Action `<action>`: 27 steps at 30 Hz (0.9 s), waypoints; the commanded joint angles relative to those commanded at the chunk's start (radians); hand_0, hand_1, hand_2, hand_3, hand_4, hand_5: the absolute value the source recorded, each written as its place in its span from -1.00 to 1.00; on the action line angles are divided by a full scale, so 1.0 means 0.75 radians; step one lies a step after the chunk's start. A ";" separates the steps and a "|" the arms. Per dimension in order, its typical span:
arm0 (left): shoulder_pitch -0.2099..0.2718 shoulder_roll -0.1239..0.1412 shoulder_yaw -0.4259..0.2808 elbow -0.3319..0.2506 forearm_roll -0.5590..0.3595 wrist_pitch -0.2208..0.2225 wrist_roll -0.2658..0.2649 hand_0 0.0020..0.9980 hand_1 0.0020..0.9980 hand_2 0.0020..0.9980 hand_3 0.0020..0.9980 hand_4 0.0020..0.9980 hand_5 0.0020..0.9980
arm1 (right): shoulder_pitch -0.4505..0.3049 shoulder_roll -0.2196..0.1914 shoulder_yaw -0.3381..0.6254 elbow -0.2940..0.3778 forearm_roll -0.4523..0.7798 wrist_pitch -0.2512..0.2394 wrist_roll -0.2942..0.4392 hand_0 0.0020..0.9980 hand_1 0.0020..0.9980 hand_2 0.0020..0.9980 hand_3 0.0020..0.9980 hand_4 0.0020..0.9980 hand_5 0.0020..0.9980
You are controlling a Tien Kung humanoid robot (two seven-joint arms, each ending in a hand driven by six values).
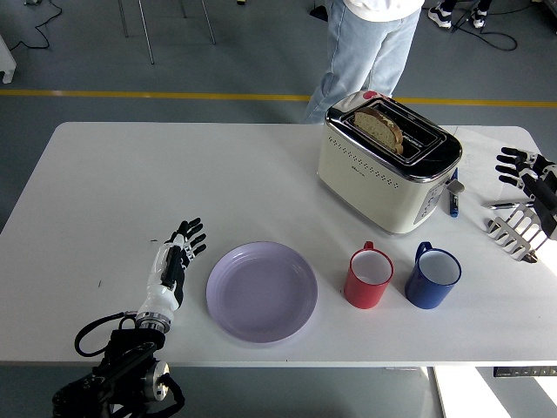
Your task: Push plate across desktop,pick up the break from the machine,place the break in the plate
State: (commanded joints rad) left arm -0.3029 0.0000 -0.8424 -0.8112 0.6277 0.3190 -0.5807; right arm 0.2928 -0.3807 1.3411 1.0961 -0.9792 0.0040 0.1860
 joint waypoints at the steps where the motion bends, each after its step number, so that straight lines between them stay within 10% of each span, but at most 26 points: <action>1: 0.010 0.000 -0.036 -0.005 0.024 0.035 -0.008 0.56 0.67 0.75 0.62 0.20 1.00 | 0.002 -0.002 -0.001 0.008 -0.001 -0.010 0.000 0.61 0.50 0.47 0.44 -0.16 0.20; 10: 0.108 0.000 -0.300 -0.077 0.182 0.071 0.015 0.55 0.66 0.74 0.62 0.20 1.00 | 0.092 -0.011 -0.069 0.059 -0.211 -0.092 -0.005 0.62 0.50 0.47 0.44 -0.14 0.11; 11: 0.120 0.000 -0.322 -0.087 0.193 0.068 0.019 0.53 0.65 0.74 0.61 0.20 1.00 | 0.108 -0.011 -0.081 0.060 -0.234 -0.099 -0.008 0.66 0.56 0.53 0.53 0.12 -0.30; 22: 0.245 0.038 -0.575 -0.223 0.280 0.028 0.078 0.53 0.65 0.73 0.61 0.20 1.00 | 0.308 0.021 -0.217 0.032 -0.563 -0.194 -0.085 0.70 0.58 0.56 0.57 0.19 -0.33; 23: 0.253 0.043 -0.599 -0.232 0.284 0.025 0.082 0.51 0.63 0.72 0.61 0.19 1.00 | 0.327 0.026 -0.232 0.027 -0.620 -0.198 -0.095 0.75 0.63 0.66 0.67 0.56 -0.33; 27: 0.276 0.035 -0.701 -0.255 0.298 -0.002 0.106 0.51 0.63 0.72 0.61 0.19 1.00 | 0.401 0.054 -0.292 0.003 -0.804 -0.210 -0.140 0.75 0.63 0.66 0.67 0.56 -0.33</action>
State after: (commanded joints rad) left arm -0.0961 0.0263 -1.3680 -1.0026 0.8509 0.3172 -0.5010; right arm 0.5937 -0.3401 1.1225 1.0981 -1.5825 -0.1535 0.0813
